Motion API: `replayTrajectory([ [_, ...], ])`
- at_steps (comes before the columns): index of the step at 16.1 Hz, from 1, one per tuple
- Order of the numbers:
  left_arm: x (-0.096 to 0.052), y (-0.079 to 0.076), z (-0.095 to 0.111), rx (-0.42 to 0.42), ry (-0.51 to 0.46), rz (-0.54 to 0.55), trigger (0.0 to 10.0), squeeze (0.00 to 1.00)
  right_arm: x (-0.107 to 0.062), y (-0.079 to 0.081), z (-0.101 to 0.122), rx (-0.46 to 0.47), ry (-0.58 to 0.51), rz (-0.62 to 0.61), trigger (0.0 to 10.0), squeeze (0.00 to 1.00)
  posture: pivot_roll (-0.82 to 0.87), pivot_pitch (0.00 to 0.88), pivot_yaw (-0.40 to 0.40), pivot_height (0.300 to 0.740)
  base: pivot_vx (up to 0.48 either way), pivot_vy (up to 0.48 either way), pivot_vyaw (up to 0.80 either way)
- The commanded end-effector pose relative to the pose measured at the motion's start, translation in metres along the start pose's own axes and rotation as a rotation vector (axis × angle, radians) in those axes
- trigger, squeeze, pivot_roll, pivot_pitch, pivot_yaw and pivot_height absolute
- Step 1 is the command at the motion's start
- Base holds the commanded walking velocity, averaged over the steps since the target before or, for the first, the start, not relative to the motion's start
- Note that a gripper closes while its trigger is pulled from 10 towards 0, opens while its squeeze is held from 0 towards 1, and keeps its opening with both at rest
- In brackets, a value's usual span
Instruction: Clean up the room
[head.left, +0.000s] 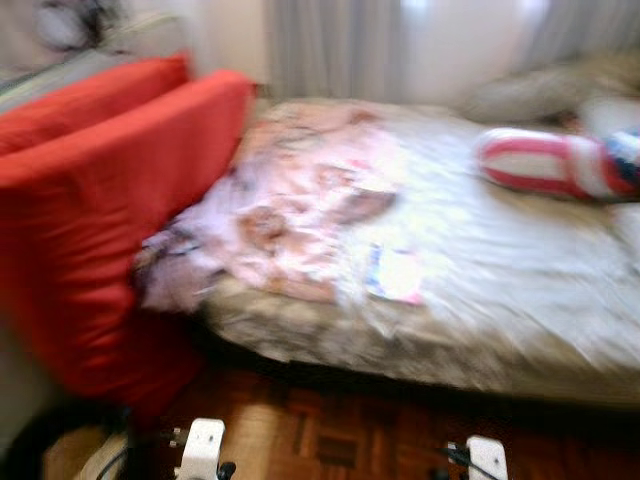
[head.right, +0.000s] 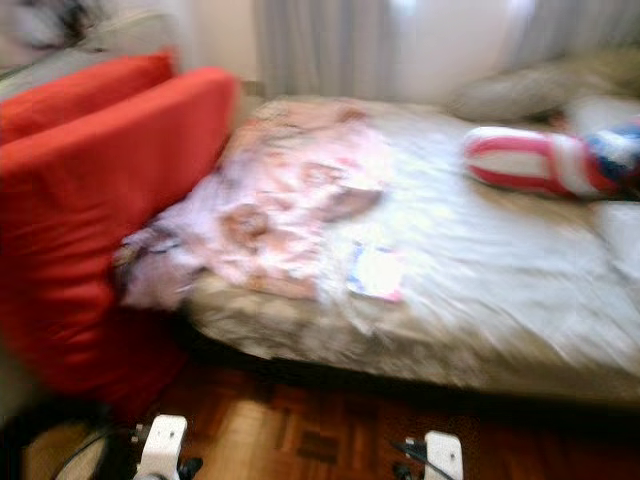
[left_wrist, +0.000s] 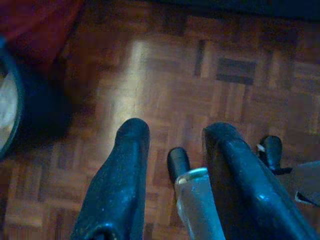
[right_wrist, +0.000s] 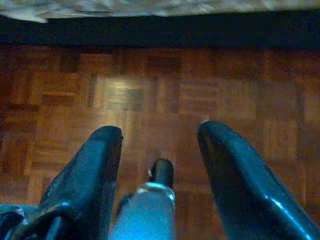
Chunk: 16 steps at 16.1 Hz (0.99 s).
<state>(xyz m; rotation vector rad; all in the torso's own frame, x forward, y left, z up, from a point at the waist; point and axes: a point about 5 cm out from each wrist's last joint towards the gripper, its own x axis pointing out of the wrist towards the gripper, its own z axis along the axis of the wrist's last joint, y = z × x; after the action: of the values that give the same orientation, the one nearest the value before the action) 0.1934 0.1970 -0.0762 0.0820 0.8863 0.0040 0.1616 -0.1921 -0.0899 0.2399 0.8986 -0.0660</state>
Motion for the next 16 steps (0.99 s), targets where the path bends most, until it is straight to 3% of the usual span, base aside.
replayTrajectory([
  [1, -0.0010, 0.0029, -0.0053, -0.006, 0.028, 0.005, 10.0, 0.00, 0.0009, 0.0021, 0.0014, 0.013, -0.006, -0.001, 10.0, 0.00, 0.05, 0.018, -0.018, 0.740, 0.382, 0.000, 0.00],
  [11, -0.0003, -0.0003, -0.0027, -0.008, 0.018, -0.010, 10.0, 0.00, 0.0016, 0.0040, 0.0024, -0.020, -0.006, 0.001, 10.0, 0.00, 0.04, 0.009, -0.016, 0.740, 0.413, 0.000, 0.00],
  [14, -0.0004, -0.0012, -0.0031, -0.002, 0.017, -0.014, 10.0, 0.00, 0.0013, 0.0037, 0.0007, -0.022, 0.003, -0.004, 10.0, 0.00, 0.04, 0.000, -0.015, 0.740, 0.424, 0.000, 0.65],
  [16, -0.0005, -0.0013, -0.0036, 0.000, 0.018, -0.016, 10.0, 0.00, 0.0010, 0.0039, -0.0013, -0.002, 0.009, -0.008, 10.0, 0.00, 0.04, 0.000, -0.014, 0.740, 0.424, 0.000, 0.00],
])
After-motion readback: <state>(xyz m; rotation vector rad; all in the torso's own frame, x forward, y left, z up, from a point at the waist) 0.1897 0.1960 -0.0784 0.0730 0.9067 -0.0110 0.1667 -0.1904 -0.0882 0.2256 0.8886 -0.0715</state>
